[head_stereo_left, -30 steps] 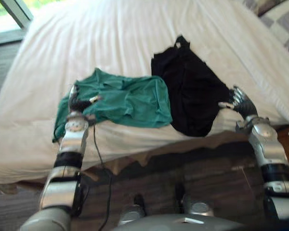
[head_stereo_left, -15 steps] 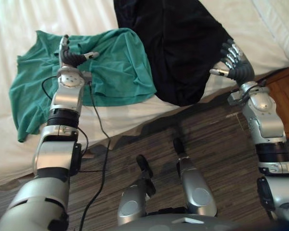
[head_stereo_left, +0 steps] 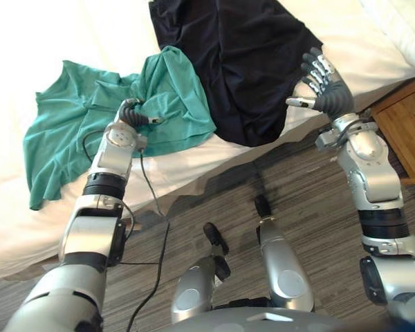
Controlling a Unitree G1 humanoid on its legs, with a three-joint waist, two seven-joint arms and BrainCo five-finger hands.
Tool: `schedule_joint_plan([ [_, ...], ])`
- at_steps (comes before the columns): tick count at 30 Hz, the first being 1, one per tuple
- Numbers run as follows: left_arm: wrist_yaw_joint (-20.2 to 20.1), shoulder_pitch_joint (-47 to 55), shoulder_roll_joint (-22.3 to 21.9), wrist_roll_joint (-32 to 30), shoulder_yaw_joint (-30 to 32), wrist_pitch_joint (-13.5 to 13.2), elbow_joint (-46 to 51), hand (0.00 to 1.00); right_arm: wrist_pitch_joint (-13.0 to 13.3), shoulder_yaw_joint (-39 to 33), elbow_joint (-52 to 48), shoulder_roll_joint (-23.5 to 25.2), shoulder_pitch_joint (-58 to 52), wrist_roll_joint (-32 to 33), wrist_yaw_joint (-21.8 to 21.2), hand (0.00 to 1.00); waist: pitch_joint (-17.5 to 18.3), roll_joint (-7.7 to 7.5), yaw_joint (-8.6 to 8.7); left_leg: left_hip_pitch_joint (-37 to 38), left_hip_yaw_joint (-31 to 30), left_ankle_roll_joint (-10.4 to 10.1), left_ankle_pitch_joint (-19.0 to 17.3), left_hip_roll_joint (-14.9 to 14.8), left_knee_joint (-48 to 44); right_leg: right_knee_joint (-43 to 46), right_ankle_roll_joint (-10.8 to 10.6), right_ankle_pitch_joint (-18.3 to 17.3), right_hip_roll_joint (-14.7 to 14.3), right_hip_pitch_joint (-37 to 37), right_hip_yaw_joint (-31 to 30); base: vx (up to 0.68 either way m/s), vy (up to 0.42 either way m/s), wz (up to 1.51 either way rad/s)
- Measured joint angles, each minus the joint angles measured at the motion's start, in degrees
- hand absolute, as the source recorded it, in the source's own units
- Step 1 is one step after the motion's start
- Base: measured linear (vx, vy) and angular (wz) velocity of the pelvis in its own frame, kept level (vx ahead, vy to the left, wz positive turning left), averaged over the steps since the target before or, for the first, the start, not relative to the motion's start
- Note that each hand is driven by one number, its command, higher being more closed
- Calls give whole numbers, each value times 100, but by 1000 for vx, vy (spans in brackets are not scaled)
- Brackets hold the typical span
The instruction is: Tidy the bed and pick cloth on bed and put in laundry
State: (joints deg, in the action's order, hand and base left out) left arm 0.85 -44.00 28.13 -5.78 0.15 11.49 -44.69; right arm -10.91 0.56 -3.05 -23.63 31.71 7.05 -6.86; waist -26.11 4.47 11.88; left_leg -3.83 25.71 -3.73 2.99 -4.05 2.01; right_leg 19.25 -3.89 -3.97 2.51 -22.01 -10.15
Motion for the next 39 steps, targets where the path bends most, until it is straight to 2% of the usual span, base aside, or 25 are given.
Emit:
schedule_joint_plan([
  [1,5,86,3,244,6,-120,1,100,0,11,0,-1,0,-103,-12,0,6,11,-1,2,-31,1,0,4,0,-13,-2,1,9,17,16,19,-34,12],
  [3,6,460,-41,1110,14,-562,72,100,-2,4,1,-18,0,-356,-15,0,39,65,-7,5,-193,4,2,7,2,-69,-5,2,52,102,136,27,-35,26],
  [5,2,1044,-309,1763,15,-1023,426,100,-23,7,7,-156,15,-723,2,0,64,106,-47,3,-459,28,16,9,-4,-163,-7,3,113,262,344,36,-38,47],
  [8,-91,1857,-839,1991,14,-1507,1111,100,-213,3,240,-396,263,-1117,114,0,83,138,-235,-29,-790,70,29,5,-14,-342,-29,27,178,461,612,33,-26,47],
  [10,-255,2168,-1042,1956,-17,-1596,1417,100,-325,3,601,-519,584,-1335,194,0,108,178,-356,-60,-948,88,42,9,-13,-429,-35,45,213,545,755,14,-4,41],
  [12,-478,2578,-1209,1621,-206,-1698,1709,100,-373,9,977,-776,970,-1520,254,0,151,278,-486,-132,-1108,123,69,25,-6,-534,-53,77,258,602,899,37,7,39],
  [15,-664,3184,-1239,1090,-614,-1641,1758,100,-442,49,1340,-1123,1381,-1526,249,0,156,393,-570,-181,-1250,133,76,50,0,-627,-59,81,310,672,1047,47,16,28],
  [16,-681,3384,-1252,926,-727,-1522,1728,100,-447,53,1407,-1209,1484,-1556,245,0,149,408,-577,-220,-1278,135,77,56,-4,-647,-66,86,321,660,1071,53,24,24],
  [18,-696,3809,-1384,523,-1091,-1019,1228,100,-454,81,1854,-1607,1814,-1751,232,0,121,463,-601,-333,-1384,163,97,92,2,-723,-93,105,373,634,1173,47,30,25],
  [21,-668,4450,-1568,373,-1359,-445,709,100,-459,192,2514,-2250,2283,-1982,254,0,85,538,-698,-501,-1442,187,115,136,12,-773,-121,125,431,532,1260,44,33,19],
  [22,-652,4550,-1573,342,-1357,-408,709,100,-457,205,2603,-2344,2383,-1987,259,0,72,566,-729,-544,-1464,197,124,147,10,-776,-126,132,442,497,1275,25,29,23],
  [24,-534,4530,-1586,267,-1333,-314,731,100,-448,260,2929,-2702,2719,-2094,268,0,6,716,-859,-660,-1526,229,177,172,13,-803,-121,180,460,429,1353,-2,21,20],
  [26,-550,4522,-1593,187,-1356,-159,705,100,-414,384,3366,-2799,3167,-2186,270,0,-61,879,-946,-771,-1542,261,215,209,21,-865,-148,245,490,351,1379,-24,26,10],
  [28,-570,4564,-1599,157,-1353,-96,687,100,-321,507,3594,-2997,3237,-2188,254,0,-50,976,-995,-950,-1570,285,286,242,64,-904,-167,296,533,196,1413,-5,44,9],
  [31,-612,4734,-1597,-17,-1427,-50,582,100,-301,575,4112,-3102,3237,-2219,171,0,-41,989,-1016,-1097,-1603,287,409,292,207,-943,-190,355,586,1,1425,35,35,7],
  [34,-694,4856,-1609,-49,-1633,-67,439,100,-84,679,4426,-3174,3233,-2868,70,0,-19,1021,-1090,-1142,-1612,285,411,345,206,-937,-200,361,642,-66,1414,56,36,0],
  [36,-696,4867,-1610,-48,-1806,-142,383,100,108,840,4451,-3318,3232,-3224,38,0,47,1112,-1140,-1269,-1683,282,413,385,195,-924,-204,363,674,-174,1438,42,34,11],
  [38,-697,4867,-1624,-49,-1819,-247,317,100,131,908,4452,-3377,3228,-3432,14,0,87,1167,-1177,-1388,-1691,274,450,411,202,-915,-224,375,701,-296,1467,42,24,10],
  [39,-697,4867,-1624,-50,-1823,-309,263,100,127,912,4441,-3382,3224,-3558,-36,100,90,1172,-1189,-1415,-1693,274,454,420,197,-903,-225,376,732,-324,1475,38,22,7],
])
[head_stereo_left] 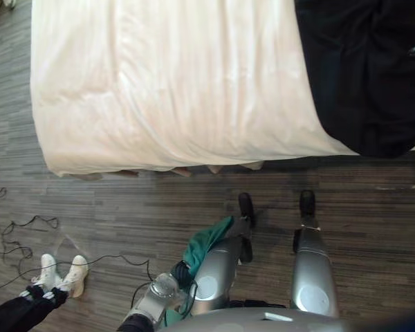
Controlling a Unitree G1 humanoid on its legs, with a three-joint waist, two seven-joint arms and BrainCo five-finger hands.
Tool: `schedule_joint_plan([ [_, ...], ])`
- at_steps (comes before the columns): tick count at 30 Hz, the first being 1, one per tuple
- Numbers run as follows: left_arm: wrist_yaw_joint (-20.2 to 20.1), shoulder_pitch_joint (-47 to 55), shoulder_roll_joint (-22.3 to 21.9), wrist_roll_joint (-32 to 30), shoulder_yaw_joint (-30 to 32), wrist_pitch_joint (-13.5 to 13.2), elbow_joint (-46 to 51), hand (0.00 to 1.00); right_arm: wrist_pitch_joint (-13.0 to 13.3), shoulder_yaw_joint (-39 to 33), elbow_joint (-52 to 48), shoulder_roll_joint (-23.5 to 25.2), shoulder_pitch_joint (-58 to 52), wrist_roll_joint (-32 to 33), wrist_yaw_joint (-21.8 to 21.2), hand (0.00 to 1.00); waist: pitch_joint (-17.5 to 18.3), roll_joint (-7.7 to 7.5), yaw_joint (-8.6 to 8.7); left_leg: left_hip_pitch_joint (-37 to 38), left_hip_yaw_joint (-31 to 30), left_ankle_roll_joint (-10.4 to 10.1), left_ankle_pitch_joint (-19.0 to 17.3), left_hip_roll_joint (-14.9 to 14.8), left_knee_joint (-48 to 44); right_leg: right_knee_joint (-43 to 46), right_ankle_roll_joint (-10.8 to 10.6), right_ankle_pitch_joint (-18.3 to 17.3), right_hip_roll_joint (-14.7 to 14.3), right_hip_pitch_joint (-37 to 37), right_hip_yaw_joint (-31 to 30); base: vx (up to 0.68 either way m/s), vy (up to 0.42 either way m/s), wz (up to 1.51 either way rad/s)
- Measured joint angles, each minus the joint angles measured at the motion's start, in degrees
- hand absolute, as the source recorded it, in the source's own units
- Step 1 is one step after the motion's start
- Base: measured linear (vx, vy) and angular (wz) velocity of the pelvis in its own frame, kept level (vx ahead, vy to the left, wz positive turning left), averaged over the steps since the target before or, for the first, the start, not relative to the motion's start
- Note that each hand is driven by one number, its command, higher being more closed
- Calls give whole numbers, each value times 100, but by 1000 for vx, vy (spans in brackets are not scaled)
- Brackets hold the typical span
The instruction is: Tidy the bed and pick cloth on bed and put in laundry
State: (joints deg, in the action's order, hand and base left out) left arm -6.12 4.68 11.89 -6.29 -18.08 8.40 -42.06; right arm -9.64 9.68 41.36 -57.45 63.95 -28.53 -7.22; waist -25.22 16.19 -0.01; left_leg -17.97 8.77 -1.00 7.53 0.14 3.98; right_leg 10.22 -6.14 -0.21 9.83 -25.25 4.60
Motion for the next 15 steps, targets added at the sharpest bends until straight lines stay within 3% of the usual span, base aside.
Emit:
schedule_joint_plan([
  [8,3,-21,9,-123,-202,-218,-13,100,-292,14,73,-226,53,-195,-405,100,87,125,-106,-61,-146,-22,26,16,-1,126,69,-110,48,-48,176,35,-6,10],
  [15,-8,-18,12,-230,-208,-340,-19,100,-151,-9,614,-221,315,359,-406,100,118,157,-163,24,-149,-26,30,-16,1,160,56,-130,27,-11,196,46,-20,0],
])
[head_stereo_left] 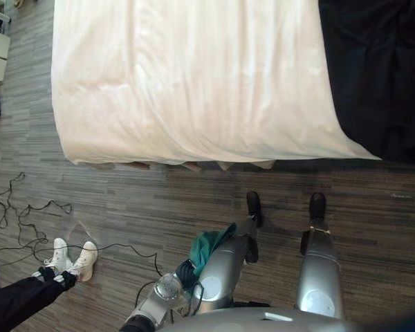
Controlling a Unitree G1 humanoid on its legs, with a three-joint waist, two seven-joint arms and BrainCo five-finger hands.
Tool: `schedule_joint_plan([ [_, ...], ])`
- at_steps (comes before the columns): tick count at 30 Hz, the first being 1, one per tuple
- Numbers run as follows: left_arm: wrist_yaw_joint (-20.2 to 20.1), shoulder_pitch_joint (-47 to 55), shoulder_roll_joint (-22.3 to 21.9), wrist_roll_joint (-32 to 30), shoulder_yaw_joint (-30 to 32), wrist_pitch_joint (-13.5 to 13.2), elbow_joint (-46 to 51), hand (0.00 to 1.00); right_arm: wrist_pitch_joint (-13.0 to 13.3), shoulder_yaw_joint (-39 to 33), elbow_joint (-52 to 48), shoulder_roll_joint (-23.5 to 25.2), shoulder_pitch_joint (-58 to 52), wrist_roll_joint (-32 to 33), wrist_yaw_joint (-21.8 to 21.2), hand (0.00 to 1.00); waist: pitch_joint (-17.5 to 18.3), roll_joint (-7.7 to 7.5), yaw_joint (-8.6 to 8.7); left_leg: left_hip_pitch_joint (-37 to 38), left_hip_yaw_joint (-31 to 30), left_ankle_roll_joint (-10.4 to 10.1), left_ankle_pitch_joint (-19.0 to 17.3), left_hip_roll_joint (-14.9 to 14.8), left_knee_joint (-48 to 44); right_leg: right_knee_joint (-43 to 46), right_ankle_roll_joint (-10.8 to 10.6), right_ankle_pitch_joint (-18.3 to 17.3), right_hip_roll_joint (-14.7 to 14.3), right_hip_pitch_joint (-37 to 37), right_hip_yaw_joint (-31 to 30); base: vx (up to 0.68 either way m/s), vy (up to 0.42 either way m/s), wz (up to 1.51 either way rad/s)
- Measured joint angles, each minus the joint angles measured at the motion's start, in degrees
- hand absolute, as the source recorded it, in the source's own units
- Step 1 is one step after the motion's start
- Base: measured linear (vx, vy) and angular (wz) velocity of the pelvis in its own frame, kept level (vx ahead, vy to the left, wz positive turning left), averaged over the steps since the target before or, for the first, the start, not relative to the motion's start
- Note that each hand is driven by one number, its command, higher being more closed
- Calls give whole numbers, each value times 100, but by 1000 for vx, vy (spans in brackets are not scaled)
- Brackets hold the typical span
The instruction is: Tidy the bed and pick cloth on bed and put in laundry
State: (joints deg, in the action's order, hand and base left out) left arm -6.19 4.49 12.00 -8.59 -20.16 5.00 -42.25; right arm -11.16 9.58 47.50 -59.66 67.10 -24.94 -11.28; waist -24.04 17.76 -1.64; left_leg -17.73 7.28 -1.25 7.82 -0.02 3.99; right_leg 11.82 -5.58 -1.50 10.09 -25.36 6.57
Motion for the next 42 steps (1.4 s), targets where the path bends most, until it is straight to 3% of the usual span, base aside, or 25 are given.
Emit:
schedule_joint_plan([
  [4,32,5,-2,-6,3,-45,32,100,385,-400,201,145,-397,481,34,100,-1,-2,8,193,4,0,0,-2,15,-73,-3,2,-7,215,3,68,-5,-3],
  [8,136,12,-23,-6,71,-75,44,100,720,-1106,26,663,-1181,1180,310,100,-19,-28,117,524,5,-14,-13,-10,103,-141,22,-56,-20,535,5,55,-4,-5],
  [10,211,25,-70,-16,218,-119,39,100,815,-1531,-165,1033,-1562,1477,530,100,-67,-92,200,671,10,-116,-85,-32,88,-194,-7,-77,-35,709,10,46,-17,-5],
  [14,417,44,-151,-163,700,-319,31,100,1053,-2014,-603,1968,-2266,1957,928,100,-236,-406,362,891,38,-281,-208,-151,-17,-341,-63,-59,-145,1054,16,47,-40,-8],
  [19,494,42,-208,-355,994,-371,-94,100,1239,-2152,-889,2943,-3010,2034,1076,100,-167,-715,385,1311,182,-417,-308,-347,-19,-600,-4,52,-350,1581,-4,89,-49,-16],
  [22,612,44,-230,-574,1173,-420,-428,100,1405,-2120,-941,3641,-3717,2049,1079,100,140,-967,390,1560,330,-425,-417,-480,-14,-846,26,66,-511,1907,-47,93,-49,-18],
  [27,654,48,-268,-663,1361,-386,-725,100,1635,-1953,-760,4236,-4522,2139,1077,100,569,-1197,381,1856,459,-399,-583,-595,-11,-1144,80,102,-646,2282,-118,95,-32,-15],
  [33,600,39,-342,-844,1386,-239,-884,100,1627,-1710,-366,4648,-5243,2171,1075,100,961,-1255,377,2173,656,-414,-742,-653,9,-1357,92,102,-721,2602,-268,70,2,-15],
  [42,349,19,-383,-1032,1405,78,-1005,100,1127,-1672,412,5040,-5935,2431,850,100,1204,-1291,386,2444,796,-462,-778,-713,144,-1511,93,103,-800,2831,-324,50,-5,-7],
])
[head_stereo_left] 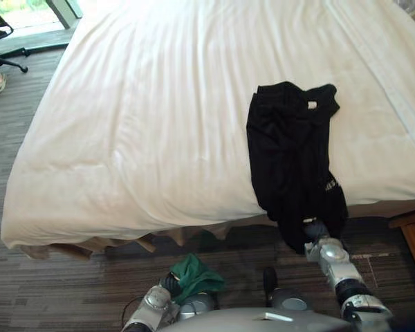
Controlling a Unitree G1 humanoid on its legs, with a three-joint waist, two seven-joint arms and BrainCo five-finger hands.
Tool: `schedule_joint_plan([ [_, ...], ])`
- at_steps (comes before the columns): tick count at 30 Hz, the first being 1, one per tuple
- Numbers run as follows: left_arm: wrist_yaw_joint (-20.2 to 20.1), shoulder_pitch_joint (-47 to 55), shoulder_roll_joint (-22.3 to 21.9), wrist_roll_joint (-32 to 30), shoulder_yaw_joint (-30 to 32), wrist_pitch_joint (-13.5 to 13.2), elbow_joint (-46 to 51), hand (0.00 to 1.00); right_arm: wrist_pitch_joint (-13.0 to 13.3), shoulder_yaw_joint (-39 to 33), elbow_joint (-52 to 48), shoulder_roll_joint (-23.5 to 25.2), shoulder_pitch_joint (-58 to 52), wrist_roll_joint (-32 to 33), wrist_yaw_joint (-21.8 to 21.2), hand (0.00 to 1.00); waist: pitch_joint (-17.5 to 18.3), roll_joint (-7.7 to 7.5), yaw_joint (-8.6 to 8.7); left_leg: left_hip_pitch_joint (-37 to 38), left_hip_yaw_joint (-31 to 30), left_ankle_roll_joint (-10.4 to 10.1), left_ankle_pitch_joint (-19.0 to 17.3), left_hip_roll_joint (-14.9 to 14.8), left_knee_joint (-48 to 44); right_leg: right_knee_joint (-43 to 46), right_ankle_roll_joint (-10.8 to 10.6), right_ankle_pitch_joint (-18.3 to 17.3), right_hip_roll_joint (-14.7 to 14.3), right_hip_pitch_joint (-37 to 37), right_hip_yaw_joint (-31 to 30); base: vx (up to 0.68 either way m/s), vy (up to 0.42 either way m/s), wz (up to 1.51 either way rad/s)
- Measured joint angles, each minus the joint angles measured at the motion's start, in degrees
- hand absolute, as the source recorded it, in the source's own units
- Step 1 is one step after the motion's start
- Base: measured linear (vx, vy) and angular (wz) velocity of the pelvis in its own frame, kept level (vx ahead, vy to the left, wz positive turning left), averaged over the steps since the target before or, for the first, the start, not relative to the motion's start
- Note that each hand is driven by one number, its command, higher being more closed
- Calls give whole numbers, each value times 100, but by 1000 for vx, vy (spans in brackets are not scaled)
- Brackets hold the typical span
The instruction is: Tidy the bed and pick cloth on bed and put in laundry
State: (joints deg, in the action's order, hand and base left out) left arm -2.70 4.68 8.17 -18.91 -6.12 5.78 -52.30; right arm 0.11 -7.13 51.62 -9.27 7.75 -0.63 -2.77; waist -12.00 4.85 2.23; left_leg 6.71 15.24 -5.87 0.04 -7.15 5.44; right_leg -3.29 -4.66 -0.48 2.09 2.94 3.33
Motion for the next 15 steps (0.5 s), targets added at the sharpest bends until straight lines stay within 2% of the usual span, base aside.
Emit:
schedule_joint_plan([
  [5,-104,-41,6,-77,23,207,-115,100,-374,-241,335,80,-298,170,-481,100,176,-96,-5,107,48,-11,-24,-2,1,-30,1,1,-4,102,-30,5,0,-2],
  [7,-104,-39,6,-14,56,290,-179,100,-449,-384,483,194,-373,170,-602,100,216,-134,-3,216,101,-19,-48,-4,1,-55,4,3,-9,201,-71,-17,-3,-12],
  [12,-105,-83,7,292,84,604,-356,100,-468,-441,623,445,-706,248,-726,100,386,-196,2,248,144,-2,-63,9,2,-83,33,23,1,229,-99,-16,-3,-4],
  [15,-94,-86,-36,689,179,681,-410,100,-444,-413,673,480,-795,544,-770,100,396,-220,-2,317,144,-1,-62,12,3,-87,35,25,2,293,-98,0,0,0],
])
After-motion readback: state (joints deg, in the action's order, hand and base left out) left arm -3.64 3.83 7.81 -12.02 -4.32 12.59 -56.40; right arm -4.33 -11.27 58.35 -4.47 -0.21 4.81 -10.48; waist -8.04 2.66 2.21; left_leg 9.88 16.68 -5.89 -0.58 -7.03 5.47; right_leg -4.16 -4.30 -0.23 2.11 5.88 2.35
